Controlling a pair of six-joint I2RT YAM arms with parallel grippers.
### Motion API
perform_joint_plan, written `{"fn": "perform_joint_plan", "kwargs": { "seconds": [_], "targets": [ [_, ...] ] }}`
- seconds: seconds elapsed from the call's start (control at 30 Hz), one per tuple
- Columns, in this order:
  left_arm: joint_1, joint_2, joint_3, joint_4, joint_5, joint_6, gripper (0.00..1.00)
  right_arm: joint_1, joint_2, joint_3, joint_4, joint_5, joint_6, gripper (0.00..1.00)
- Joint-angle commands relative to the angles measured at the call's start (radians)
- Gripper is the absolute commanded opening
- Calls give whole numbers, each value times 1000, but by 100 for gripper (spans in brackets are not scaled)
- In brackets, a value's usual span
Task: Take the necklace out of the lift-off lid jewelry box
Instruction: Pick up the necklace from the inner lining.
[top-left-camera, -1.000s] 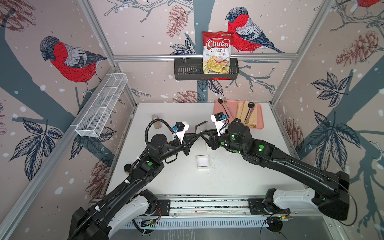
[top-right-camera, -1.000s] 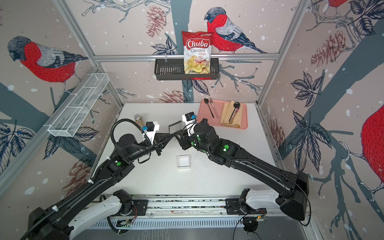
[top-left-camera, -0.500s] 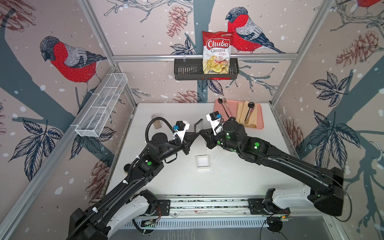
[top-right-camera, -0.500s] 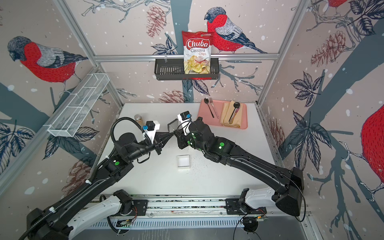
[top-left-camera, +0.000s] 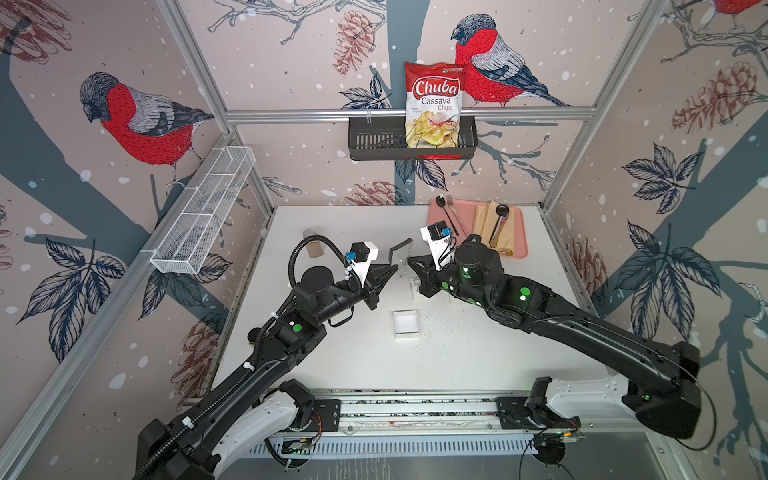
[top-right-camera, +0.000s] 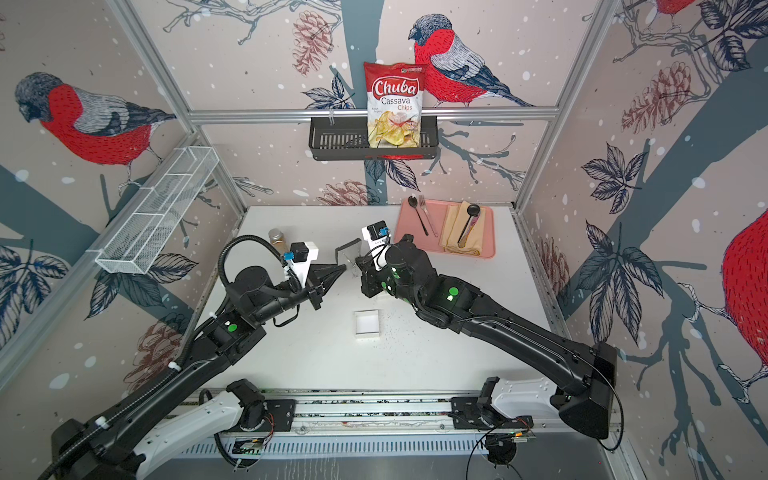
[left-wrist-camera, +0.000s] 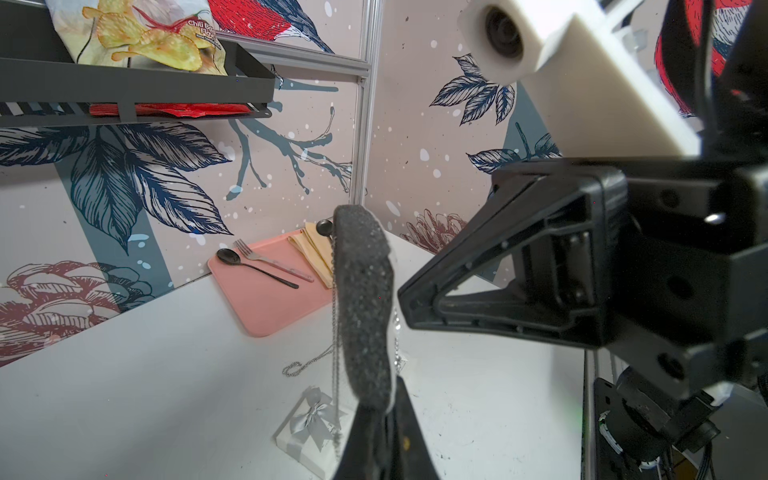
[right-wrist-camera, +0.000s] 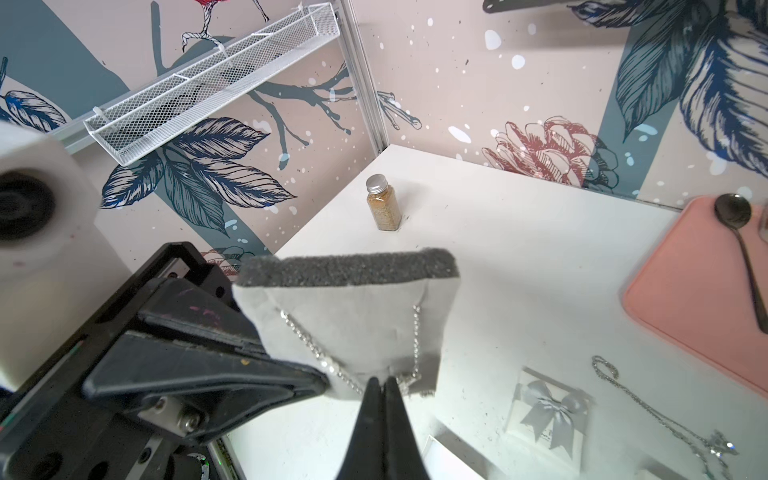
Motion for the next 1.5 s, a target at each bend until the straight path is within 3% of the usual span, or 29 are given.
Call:
{"fn": "perform_joint_plan", "kwargs": {
  "seconds": [0.0, 0.03, 0.17, 0.33, 0.43, 0.6, 0.73, 0.9, 1.0, 1.1, 1.17, 1.27, 1.47],
  "targets": [
    [0, -6, -3, -13, -9, 17, 0, -4, -17, 1, 10, 25, -27, 0],
    [-1, -8, -3, -16, -13, 16, 0, -3, -20, -2, 8, 25, -30, 0],
    [-1, -12, 4, -18, -24, 1, 0, -5, -63, -90, 47, 25, -34, 27],
    [-1, -7, 35, -27, -28, -15, 0, -2, -134, -284, 240, 2, -51, 61],
    [-2, -3, 52, -37, -25, -16, 0, 10, -125, -302, 279, -11, -68, 70],
    [-2, -4, 56, -29, -25, -23, 0, 21, -60, -266, 301, -32, -94, 72],
    [-2, -7, 56, -27, -25, -29, 0, 23, 3, -205, 282, -5, -109, 68],
    [-2, -11, 52, -29, -22, -31, 0, 22, 52, -156, 260, 45, -107, 53],
    [-3, -13, 50, -32, -21, -31, 0, 19, 52, -158, 280, 54, -107, 38],
    [-3, -16, 50, -31, -22, -30, 0, 14, 53, -158, 272, 84, -101, 14],
    [-3, -18, 49, -34, -27, -27, 0, 12, 48, -157, 264, 90, -98, 5],
    [-3, -22, 45, -42, -36, -17, 0, 12, 28, -163, 263, 82, -97, 0],
    [-3, -31, 21, -53, -66, -7, 0, 13, -23, -162, 239, 51, -100, 0]
  ]
}}
